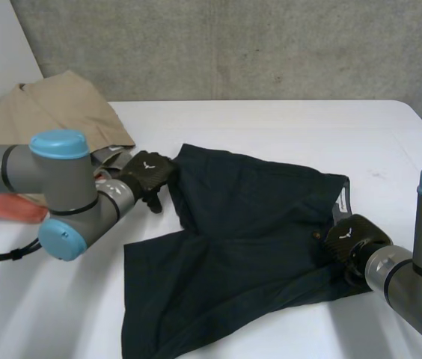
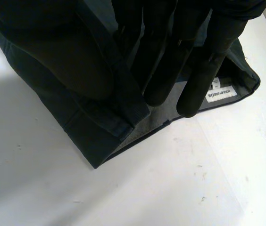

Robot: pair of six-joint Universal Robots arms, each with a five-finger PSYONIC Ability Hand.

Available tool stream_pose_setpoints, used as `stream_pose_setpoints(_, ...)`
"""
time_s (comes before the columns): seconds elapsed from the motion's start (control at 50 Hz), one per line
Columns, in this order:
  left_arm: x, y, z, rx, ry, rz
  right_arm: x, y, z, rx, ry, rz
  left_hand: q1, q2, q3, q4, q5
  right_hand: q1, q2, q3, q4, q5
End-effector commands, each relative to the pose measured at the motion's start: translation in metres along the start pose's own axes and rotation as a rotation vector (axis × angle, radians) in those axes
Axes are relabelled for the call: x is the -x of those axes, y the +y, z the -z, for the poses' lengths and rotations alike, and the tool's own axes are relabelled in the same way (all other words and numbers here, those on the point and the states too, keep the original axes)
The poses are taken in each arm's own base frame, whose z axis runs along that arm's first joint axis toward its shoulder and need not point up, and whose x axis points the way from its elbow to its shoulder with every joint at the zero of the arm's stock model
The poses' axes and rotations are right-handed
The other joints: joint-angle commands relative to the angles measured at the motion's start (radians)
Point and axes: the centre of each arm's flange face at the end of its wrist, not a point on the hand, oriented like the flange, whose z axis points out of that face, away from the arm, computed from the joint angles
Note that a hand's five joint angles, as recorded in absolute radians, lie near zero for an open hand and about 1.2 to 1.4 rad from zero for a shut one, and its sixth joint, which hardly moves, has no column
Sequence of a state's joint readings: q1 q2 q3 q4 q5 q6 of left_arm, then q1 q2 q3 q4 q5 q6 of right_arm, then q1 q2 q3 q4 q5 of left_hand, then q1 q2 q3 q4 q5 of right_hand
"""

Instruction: Fold the laundry.

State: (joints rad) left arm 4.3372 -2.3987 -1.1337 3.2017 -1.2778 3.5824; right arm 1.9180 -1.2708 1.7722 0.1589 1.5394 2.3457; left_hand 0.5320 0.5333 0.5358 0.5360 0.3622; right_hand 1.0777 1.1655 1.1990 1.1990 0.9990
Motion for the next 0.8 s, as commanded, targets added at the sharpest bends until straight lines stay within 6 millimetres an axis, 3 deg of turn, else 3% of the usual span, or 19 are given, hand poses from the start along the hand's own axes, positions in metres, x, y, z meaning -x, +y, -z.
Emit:
stream_pose_setpoints(0.02,-0.007,-0.012,-0.011,-0.058,0.027,0.032,-0.004,0.002,-0.002,0.006,0.009,-0.008,0.063,0.062,0.059,0.059,0.058,0.319,0.231,0.197,0.197,0.223)
stream_pose_setpoints(0.38,-0.036,-0.012,-0.032,-0.085,0.086,0.023,-0.005,0.002,-0.004,-0.004,0.023,-0.01,0.072,0.071,0.068,0.068,0.067,0.319,0.231,0.197,0.197,0.223)
stream_pose_setpoints(0.5,-0.043,-0.009,-0.037,-0.086,0.097,0.02,-0.005,0.003,-0.005,-0.003,0.026,-0.011,0.301,0.299,0.297,0.296,0.296,0.319,0.231,0.197,0.197,0.223)
stream_pose_setpoints(0.62,-0.044,-0.01,-0.037,-0.087,0.091,0.015,-0.004,0.006,-0.008,0.01,0.018,-0.013,0.864,0.862,0.86,0.86,0.859,0.319,0.231,0.197,0.197,0.223)
stream_pose_setpoints(0.7,-0.042,-0.013,-0.035,-0.091,0.081,0.012,-0.004,0.007,-0.009,0.015,0.018,-0.016,0.864,0.863,0.86,0.86,0.86,0.319,0.231,0.197,0.197,0.223)
stream_pose_setpoints(0.8,-0.026,-0.039,-0.019,-0.113,0.011,-0.003,-0.004,0.007,-0.009,0.015,0.018,-0.016,0.864,0.863,0.86,0.86,0.86,0.319,0.231,0.197,0.197,0.223)
